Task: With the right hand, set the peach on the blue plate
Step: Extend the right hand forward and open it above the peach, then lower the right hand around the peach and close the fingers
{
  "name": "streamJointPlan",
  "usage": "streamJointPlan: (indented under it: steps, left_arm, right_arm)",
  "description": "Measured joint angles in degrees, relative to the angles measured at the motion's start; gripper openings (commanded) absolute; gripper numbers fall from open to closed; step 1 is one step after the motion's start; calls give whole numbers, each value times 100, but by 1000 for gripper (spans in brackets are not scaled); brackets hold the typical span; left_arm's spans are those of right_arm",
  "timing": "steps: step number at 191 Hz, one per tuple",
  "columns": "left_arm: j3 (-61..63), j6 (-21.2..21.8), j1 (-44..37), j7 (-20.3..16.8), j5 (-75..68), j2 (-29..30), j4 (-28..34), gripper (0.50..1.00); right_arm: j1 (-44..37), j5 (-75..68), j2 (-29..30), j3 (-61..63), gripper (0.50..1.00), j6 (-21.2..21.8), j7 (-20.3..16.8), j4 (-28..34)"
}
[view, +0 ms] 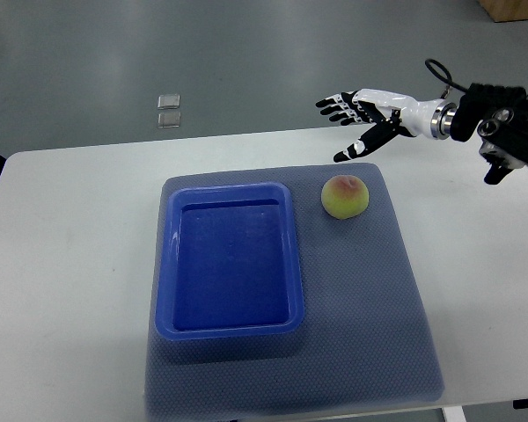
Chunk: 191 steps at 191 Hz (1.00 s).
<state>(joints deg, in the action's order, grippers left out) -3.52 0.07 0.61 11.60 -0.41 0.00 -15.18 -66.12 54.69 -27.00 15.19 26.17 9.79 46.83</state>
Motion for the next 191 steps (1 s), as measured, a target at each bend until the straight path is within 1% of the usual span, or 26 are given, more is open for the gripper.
streamJointPlan:
  steps: [9, 23, 41, 59, 78, 110, 146, 191]
  left_arm:
    - [1, 1, 1, 0, -2, 0, -1, 1000]
    - [1, 0, 0, 1, -3, 0, -2, 1000]
    - [1, 0, 5, 0, -4, 0, -3, 1000]
    - [-5, 0, 9, 0, -4, 0, -3, 1000]
    - [-8, 0, 7, 0, -4, 0, -3, 1000]
    - [-9, 0, 3, 0, -4, 0, -3, 1000]
    - [-9, 0, 2, 0, -4, 0, 6, 1000]
    - [-1, 0, 3, 0, -3, 0, 7, 1000]
  right_arm:
    - [-542, 196, -170, -596, 934, 316, -100, 216]
    - [-1220, 328, -270, -1521, 934, 622, -259, 503]
    - [-1732, 424, -233, -2400, 934, 718, -352, 718]
    - [-1862, 478, -72, -2669, 934, 694, -378, 767]
    - [-1846, 496, 75, -2730, 932, 508, -388, 769]
    - [-1550, 544, 318, -2789, 932, -69, -390, 620]
    - [-1272, 776, 402, -2794, 932, -281, -374, 527]
    - [-1022, 1107, 593, -2906, 928, -709, -331, 309]
